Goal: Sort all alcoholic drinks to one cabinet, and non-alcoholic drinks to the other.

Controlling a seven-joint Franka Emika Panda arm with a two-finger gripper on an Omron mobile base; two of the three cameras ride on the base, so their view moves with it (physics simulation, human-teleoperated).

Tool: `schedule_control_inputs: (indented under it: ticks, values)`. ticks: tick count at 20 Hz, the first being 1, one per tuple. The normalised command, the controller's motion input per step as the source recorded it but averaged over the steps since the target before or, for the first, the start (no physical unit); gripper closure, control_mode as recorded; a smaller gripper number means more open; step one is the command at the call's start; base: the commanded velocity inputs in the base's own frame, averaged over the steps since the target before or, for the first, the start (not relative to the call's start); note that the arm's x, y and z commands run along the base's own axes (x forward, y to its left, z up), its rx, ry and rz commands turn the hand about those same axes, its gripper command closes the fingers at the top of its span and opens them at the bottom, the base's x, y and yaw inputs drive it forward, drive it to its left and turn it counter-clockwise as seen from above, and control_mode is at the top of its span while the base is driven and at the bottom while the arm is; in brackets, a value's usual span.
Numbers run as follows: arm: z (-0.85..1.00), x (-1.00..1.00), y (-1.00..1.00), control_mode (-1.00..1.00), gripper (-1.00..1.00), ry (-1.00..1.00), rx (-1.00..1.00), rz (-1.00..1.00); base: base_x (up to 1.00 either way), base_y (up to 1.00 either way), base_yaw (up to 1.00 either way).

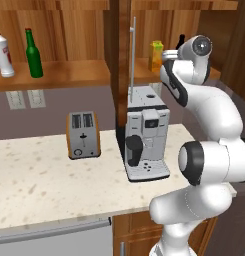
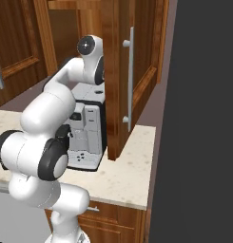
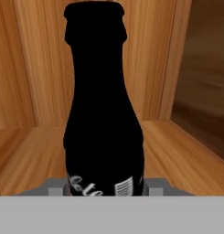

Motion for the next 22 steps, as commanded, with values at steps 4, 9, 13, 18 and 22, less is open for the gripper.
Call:
schedule_control_inputs:
  ticks: [4,9,13,18,22]
  values:
    - [0.0,0.0,-0.05,-1.0,-1.0,-0.01,0.0,0.0,0.0,0.0,0.0]
    - [0.0,0.0,-0.02,-1.0,-1.0,0.0,0.0,0.0,0.0,0.0,0.0]
    - [0.0,0.0,-0.01,-1.0,-1.0,0.0,0.0,0.0,0.0,0.0,0.0]
    - [0.0,-0.08,0.0,-1.0,-1.0,-0.03,0.0,0.0,0.0,0.0,0.0]
    - [0.0,-0.64,0.04,-1.0,-1.0,-0.11,0.0,0.0,0.0,0.0,0.0]
